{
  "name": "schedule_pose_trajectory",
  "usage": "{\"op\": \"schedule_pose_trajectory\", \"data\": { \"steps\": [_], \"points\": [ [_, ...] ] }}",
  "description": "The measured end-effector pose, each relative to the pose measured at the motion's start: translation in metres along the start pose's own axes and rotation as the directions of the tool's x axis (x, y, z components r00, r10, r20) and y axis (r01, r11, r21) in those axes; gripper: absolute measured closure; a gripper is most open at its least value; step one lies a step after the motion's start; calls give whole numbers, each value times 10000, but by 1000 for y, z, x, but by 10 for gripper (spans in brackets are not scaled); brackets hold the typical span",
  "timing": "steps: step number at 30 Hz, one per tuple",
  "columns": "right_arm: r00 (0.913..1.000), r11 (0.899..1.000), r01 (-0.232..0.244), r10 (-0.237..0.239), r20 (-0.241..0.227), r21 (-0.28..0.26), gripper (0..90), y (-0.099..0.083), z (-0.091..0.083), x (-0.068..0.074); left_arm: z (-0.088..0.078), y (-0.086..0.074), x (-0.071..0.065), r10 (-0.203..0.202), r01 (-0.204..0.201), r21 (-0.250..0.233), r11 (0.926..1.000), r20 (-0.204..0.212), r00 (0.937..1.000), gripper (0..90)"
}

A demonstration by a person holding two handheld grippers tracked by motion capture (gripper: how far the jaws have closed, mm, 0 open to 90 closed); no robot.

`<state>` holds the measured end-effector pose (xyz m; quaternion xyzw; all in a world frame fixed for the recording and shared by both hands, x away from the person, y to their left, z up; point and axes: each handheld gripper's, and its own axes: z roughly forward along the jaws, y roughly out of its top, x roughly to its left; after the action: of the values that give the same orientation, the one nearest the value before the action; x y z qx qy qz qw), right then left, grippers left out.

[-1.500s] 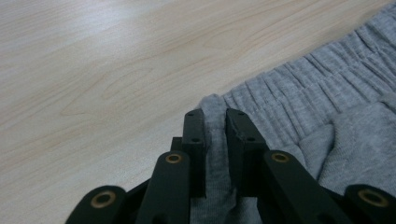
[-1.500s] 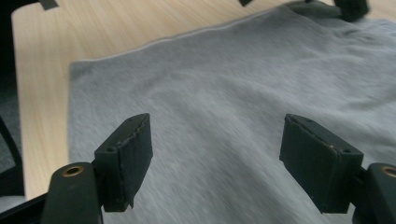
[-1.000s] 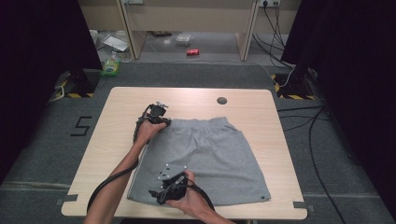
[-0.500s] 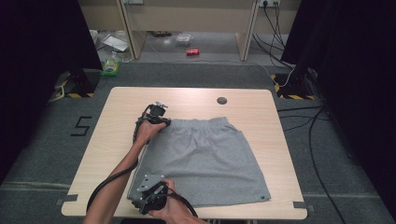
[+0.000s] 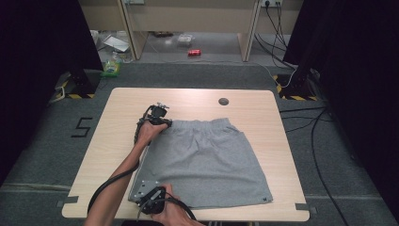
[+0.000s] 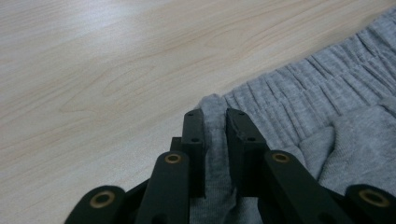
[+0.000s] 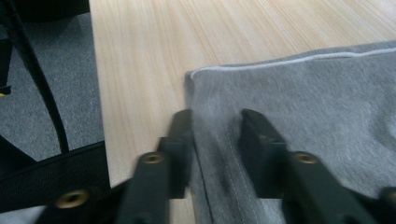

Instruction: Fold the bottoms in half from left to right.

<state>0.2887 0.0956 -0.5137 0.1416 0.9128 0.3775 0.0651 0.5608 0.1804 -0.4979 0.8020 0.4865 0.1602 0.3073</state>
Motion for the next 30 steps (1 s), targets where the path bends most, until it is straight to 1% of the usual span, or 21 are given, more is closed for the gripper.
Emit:
{"op": "schedule_pose_trajectory", "data": {
  "steps": [1, 2, 3, 4, 7, 8, 9, 12, 13, 15, 18, 21, 22, 23, 24, 25, 26, 27, 28, 29, 30],
  "points": [
    [10000, 10000, 5, -5, -8, -48, 738, -1, 0, 1, 0, 0, 0, -5, 5, 18, 10000, 16, 10000, 777],
    [10000, 10000, 5, -5, -8, -48, 738, -1, 0, 1, 0, 0, 0, -5, 5, 18, 10000, 16, 10000, 777],
    [9999, 9999, -154, 155, -75, 5, 806, -2, -2, 1, 0, 0, 0, -16, 16, 38, 10000, 27, 10000, 778],
    [9999, 9999, -130, 130, -92, -18, 832, -2, -2, -1, 0, 0, 0, -39, 39, 25, 10000, 10, 10000, 778],
    [9985, 9989, -474, 473, -276, -50, 854, -3, -3, -4, 0, 1, 0, -78, 78, 20, 10000, 6, 10000, 784],
    [9986, 9991, -419, 416, -330, -83, 857, -4, -4, -5, -1, 1, 1, -164, 164, 2, 9999, 42, 9999, 792],
    [9976, 9981, -607, 604, -350, -78, 858, -4, -6, -4, -1, 1, 2, -255, 255, 4, 9997, 103, 9996, 801],
    [9984, 9987, -440, 430, -374, -254, 861, -4, -10, -7, -3, 2, 4, -345, 345, -1, 9994, 198, 9992, 816],
    [9979, 9981, -498, 482, -438, -356, 862, -4, -16, -8, -5, 4, 6, -479, 482, -86, 9988, 304, 9984, 826],
    [9982, 9975, -470, 449, -402, -523, 863, -4, -25, -10, -7, 5, 7, -529, 532, -93, 9985, 345, 9980, 831],
    [9978, 9949, -552, 519, -407, -845, 863, -6, -40, -15, -13, 11, 5, -453, 457, -131, 9989, 329, 9984, 834],
    [9963, 9897, -783, 733, -453, -1197, 864, -10, -59, -20, -16, 15, 3, -514, 520, -164, 9985, 347, 9981, 834],
    [9963, 9897, -783, 733, -453, -1197, 864, -10, -59, -20, -19, 18, 1, -507, 514, -193, 9985, 357, 9981, 834],
    [9963, 9863, -830, 787, -357, -1424, 864, -13, -73, -24, -24, 25, -2, -500, 513, -283, 9983, 463, 9977, 835],
    [9961, 9840, -871, 835, -295, -1555, 864, -15, -81, -26, -27, 29, -4, -518, 536, -342, 9980, 530, 9973, 834],
    [9951, 9810, -982, 953, -248, -1674, 865, -17, -89, -29, -29, 32, -6, -500, 522, -369, 9980, 572, 9971, 835],
    [9951, 9810, -982, 953, -248, -1674, 865, -17, -89, -29, -29, 32, -6, -500, 522, -369, 9980, 572, 9971, 835],
    [9917, 9729, -1287, 1269, -213, -1924, 865, -23, -103, -35, -34, 39, -10, -379, 404, -438, 9982, 553, 9978, 835],
    [9917, 9729, -1287, 1269, -213, -1924, 865, -23, -103, -35, -34, 39, -10, -379, 404, -438, 9982, 553, 9978, 835],
    [9896, 9664, -1425, 1436, -104, -2138, 865, -29, -117, -39, -38, 46, -15, -328, 360, -534, 9979, 590, 9977, 835],
    [9879, 9621, -1525, 1547, -81, -2260, 865, -32, -123, -41, -40, 48, -18, -302, 335, -551, 9979, 589, 9978, 835]
  ]
}}
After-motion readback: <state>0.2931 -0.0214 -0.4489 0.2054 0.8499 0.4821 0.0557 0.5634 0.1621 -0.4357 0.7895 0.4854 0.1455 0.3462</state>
